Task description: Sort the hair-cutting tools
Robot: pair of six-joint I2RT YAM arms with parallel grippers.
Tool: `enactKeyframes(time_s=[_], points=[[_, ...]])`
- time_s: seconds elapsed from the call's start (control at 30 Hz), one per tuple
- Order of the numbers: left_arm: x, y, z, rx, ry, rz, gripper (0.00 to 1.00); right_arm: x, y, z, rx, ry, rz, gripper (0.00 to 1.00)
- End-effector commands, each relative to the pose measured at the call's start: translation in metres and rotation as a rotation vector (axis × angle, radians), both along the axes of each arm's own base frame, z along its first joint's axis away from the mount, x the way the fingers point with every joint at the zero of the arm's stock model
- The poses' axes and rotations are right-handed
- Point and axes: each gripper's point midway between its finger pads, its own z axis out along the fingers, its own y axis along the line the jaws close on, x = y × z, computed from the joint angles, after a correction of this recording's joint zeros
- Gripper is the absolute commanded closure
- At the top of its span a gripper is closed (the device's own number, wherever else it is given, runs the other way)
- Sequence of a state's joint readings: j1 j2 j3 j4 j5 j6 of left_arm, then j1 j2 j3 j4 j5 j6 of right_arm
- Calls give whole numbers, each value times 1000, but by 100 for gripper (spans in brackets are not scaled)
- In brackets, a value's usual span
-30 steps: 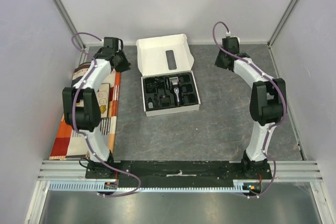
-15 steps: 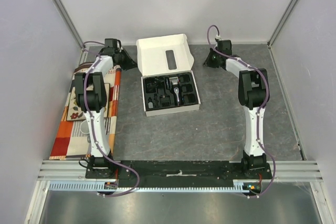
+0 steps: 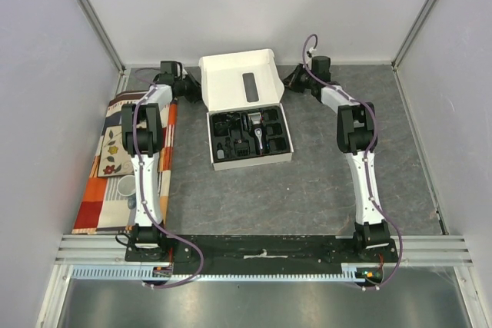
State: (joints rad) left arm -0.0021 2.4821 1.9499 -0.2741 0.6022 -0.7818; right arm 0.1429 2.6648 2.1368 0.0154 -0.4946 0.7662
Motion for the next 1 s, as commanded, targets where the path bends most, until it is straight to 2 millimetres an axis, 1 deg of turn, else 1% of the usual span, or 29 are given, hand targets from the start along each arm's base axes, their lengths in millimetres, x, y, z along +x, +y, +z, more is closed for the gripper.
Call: enactKeyframes(time_s=[0.0,0.07,0.1,0.13,0.17,0.2,0.3,0.33,0.4,0.43,0.6,0.63,0.67,0.7,0.73,0.77,0.8,0.87,0.9,0.93,0.97], points=[[13,-21,37,-130,-102,-66,98,1,46,48,198,-104,136,100],[13,-27,45,-165,-122,-86,98,0,54,56,247,-143,167,100],[11,-30,52,-193,-138,-116,98,-4,58,61,272,-152,192,100],[12,-33,58,-206,-167,-133,98,-7,60,66,307,-148,195,100],[12,-34,64,-217,-183,-145,98,-11,61,69,324,-179,208,100],[9,-37,74,-232,-202,-168,98,-13,62,79,337,-204,221,100],[5,-42,93,-255,-248,-213,98,-26,68,95,366,-237,277,100],[4,-44,104,-256,-284,-225,98,-30,70,99,363,-251,296,100],[0,-46,113,-259,-299,-243,98,-37,67,108,338,-274,298,100],[-2,-46,122,-259,-313,-246,98,-40,67,111,325,-287,299,100],[-14,-47,144,-254,-338,-260,98,-57,57,127,208,-336,292,100],[-18,-47,144,-252,-336,-261,98,-59,56,130,192,-344,289,100],[-21,-49,153,-248,-352,-268,98,-66,54,135,176,-341,289,100],[-23,-49,155,-246,-356,-269,98,-67,52,135,136,-363,288,100],[-27,-50,152,-246,-344,-270,98,-70,51,137,122,-368,292,100],[-30,-51,156,-243,-352,-275,98,-76,51,138,107,-355,298,100],[-33,-51,162,-239,-360,-275,98,-77,50,139,82,-366,301,100],[-41,-53,158,-236,-347,-276,98,-86,51,140,56,-352,309,100],[-45,-53,165,-229,-357,-274,98,-88,50,139,45,-350,307,100],[-51,-53,158,-229,-340,-273,98,-89,48,138,28,-352,301,100],[-54,-54,157,-225,-338,-275,98,-96,48,137,26,-341,302,100]])
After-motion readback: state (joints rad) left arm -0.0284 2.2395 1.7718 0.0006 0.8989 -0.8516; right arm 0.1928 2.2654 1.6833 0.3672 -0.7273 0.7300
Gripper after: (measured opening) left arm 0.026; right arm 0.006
